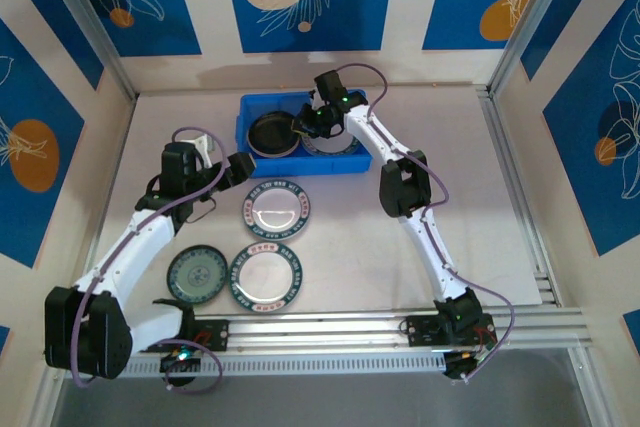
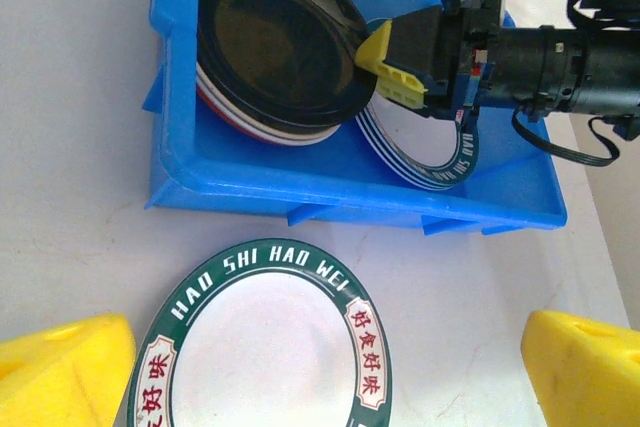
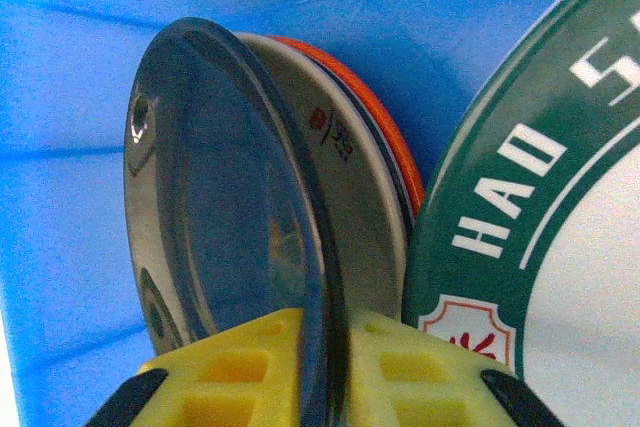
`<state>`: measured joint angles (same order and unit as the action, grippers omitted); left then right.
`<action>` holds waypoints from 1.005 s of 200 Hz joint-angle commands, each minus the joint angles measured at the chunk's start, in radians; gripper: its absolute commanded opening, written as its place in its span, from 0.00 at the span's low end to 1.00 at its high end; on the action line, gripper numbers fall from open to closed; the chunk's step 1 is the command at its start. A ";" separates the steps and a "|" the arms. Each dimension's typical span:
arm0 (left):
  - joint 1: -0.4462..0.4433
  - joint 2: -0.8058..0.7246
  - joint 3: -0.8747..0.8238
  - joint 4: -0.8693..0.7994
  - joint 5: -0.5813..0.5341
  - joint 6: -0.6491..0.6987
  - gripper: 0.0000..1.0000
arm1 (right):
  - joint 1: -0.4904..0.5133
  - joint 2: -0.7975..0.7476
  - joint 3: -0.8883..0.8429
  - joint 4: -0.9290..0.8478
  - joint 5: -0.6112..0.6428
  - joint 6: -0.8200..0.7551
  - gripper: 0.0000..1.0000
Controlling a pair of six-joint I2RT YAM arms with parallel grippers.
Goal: Place the plates into the plastic bin on the countertop
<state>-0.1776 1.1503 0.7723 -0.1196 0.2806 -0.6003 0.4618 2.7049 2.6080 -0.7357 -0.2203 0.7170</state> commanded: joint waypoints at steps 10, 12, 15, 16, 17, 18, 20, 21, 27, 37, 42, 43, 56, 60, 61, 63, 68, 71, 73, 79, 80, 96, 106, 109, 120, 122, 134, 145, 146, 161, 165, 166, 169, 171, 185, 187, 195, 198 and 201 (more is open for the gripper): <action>0.016 0.010 0.012 0.005 0.007 0.011 0.98 | 0.020 -0.002 0.063 -0.055 0.041 -0.051 0.27; 0.016 0.011 0.013 0.006 0.005 0.009 0.98 | 0.021 -0.002 0.065 -0.055 0.044 -0.053 0.27; 0.016 0.011 0.012 0.006 0.004 0.009 0.98 | 0.021 -0.004 0.067 -0.058 0.049 -0.056 0.28; 0.016 0.012 0.013 0.006 0.004 0.009 0.99 | 0.021 -0.004 0.067 -0.059 0.049 -0.057 0.28; 0.016 0.012 0.013 0.007 0.004 0.009 0.99 | 0.023 -0.005 0.068 -0.061 0.052 -0.059 0.29; 0.016 0.012 0.013 0.007 0.003 0.009 0.99 | 0.023 -0.005 0.068 -0.061 0.052 -0.059 0.29; 0.018 0.014 0.013 0.007 0.002 0.008 0.99 | 0.024 -0.005 0.067 -0.062 0.054 -0.062 0.29; 0.017 0.014 0.014 0.007 0.002 0.008 0.98 | 0.023 -0.006 0.068 -0.063 0.055 -0.063 0.29; 0.018 0.016 0.015 0.006 0.000 0.007 0.99 | 0.024 -0.009 0.072 -0.069 0.063 -0.068 0.31; 0.019 0.018 0.017 0.009 0.000 0.005 0.99 | 0.027 -0.015 0.073 -0.079 0.075 -0.078 0.33; 0.019 0.021 0.018 0.011 0.000 0.004 0.99 | 0.028 -0.018 0.072 -0.083 0.080 -0.082 0.34; 0.019 0.021 0.018 0.011 0.000 0.004 0.99 | 0.028 -0.019 0.073 -0.084 0.081 -0.083 0.34; 0.021 0.025 0.018 0.018 0.005 0.002 0.99 | 0.029 -0.024 0.072 -0.096 0.093 -0.095 0.34; 0.020 0.028 0.019 0.019 0.009 0.002 0.99 | 0.030 -0.026 0.073 -0.100 0.099 -0.102 0.34; 0.020 0.028 0.019 0.019 0.009 0.002 0.99 | 0.030 -0.027 0.073 -0.102 0.101 -0.105 0.34; 0.020 0.029 0.020 0.019 0.009 0.002 0.99 | 0.030 -0.028 0.073 -0.104 0.102 -0.106 0.34; 0.020 0.031 0.021 0.019 0.011 0.002 0.99 | 0.032 -0.029 0.073 -0.111 0.111 -0.113 0.35; 0.020 0.031 0.021 0.020 0.011 0.003 0.99 | 0.034 -0.030 0.073 -0.115 0.119 -0.118 0.35; 0.020 0.032 0.020 0.020 0.010 0.003 0.99 | 0.034 -0.030 0.073 -0.116 0.119 -0.119 0.35; 0.020 0.032 0.020 0.020 0.011 0.003 0.99 | 0.035 -0.032 0.071 -0.124 0.125 -0.122 0.35; 0.020 0.031 0.020 0.021 0.011 0.003 0.99 | 0.036 -0.032 0.072 -0.124 0.126 -0.123 0.35; 0.021 0.032 0.016 0.028 0.014 0.000 0.99 | 0.036 -0.034 0.066 -0.126 0.126 -0.126 0.35; 0.020 0.034 0.016 0.027 0.014 -0.001 0.99 | 0.038 -0.035 0.066 -0.126 0.128 -0.129 0.35; 0.021 0.035 0.016 0.028 0.015 -0.002 0.99 | 0.040 -0.034 0.067 -0.125 0.127 -0.131 0.35; 0.020 0.037 0.015 0.028 0.019 -0.005 0.98 | 0.041 -0.034 0.067 -0.127 0.120 -0.130 0.35; 0.021 0.037 0.015 0.028 0.021 -0.005 0.98 | 0.041 -0.034 0.067 -0.128 0.120 -0.130 0.35; 0.021 0.035 0.012 0.030 0.021 -0.008 0.99 | 0.044 -0.035 0.068 -0.131 0.119 -0.134 0.35; 0.020 0.034 0.010 0.028 0.020 -0.009 0.98 | 0.048 -0.037 0.069 -0.136 0.125 -0.139 0.35; 0.021 0.034 0.011 0.028 0.018 -0.008 0.98 | 0.049 -0.037 0.070 -0.137 0.124 -0.140 0.35; 0.021 0.037 0.010 0.031 0.018 -0.010 0.98 | 0.052 -0.041 0.071 -0.137 0.128 -0.147 0.35; 0.021 0.039 0.011 0.032 0.020 -0.011 0.98 | 0.053 -0.042 0.070 -0.138 0.128 -0.147 0.35; 0.021 0.039 0.011 0.032 0.020 -0.011 0.98 | 0.054 -0.043 0.070 -0.138 0.128 -0.147 0.35; 0.020 0.041 0.011 0.035 0.021 -0.010 0.98 | 0.054 -0.043 0.071 -0.137 0.127 -0.148 0.35; 0.020 0.043 0.011 0.034 0.023 -0.011 0.98 | 0.054 -0.043 0.072 -0.136 0.128 -0.149 0.35; 0.021 0.049 0.013 0.040 0.027 -0.014 0.98 | 0.054 -0.045 0.073 -0.135 0.117 -0.152 0.35; 0.021 0.050 0.013 0.040 0.028 -0.013 0.98 | 0.054 -0.045 0.074 -0.136 0.118 -0.152 0.35; 0.020 0.050 0.014 0.039 0.026 -0.013 0.98 | 0.052 -0.045 0.075 -0.142 0.125 -0.153 0.35; 0.020 0.050 0.015 0.039 0.025 -0.013 0.98 | 0.052 -0.046 0.075 -0.143 0.128 -0.156 0.35; 0.020 0.051 0.015 0.039 0.024 -0.012 0.98 | 0.052 -0.046 0.076 -0.145 0.131 -0.159 0.35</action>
<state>-0.1703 1.1896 0.7723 -0.1062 0.2840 -0.6048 0.5037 2.7049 2.6492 -0.8532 -0.0914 0.5835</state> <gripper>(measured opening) 0.982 0.351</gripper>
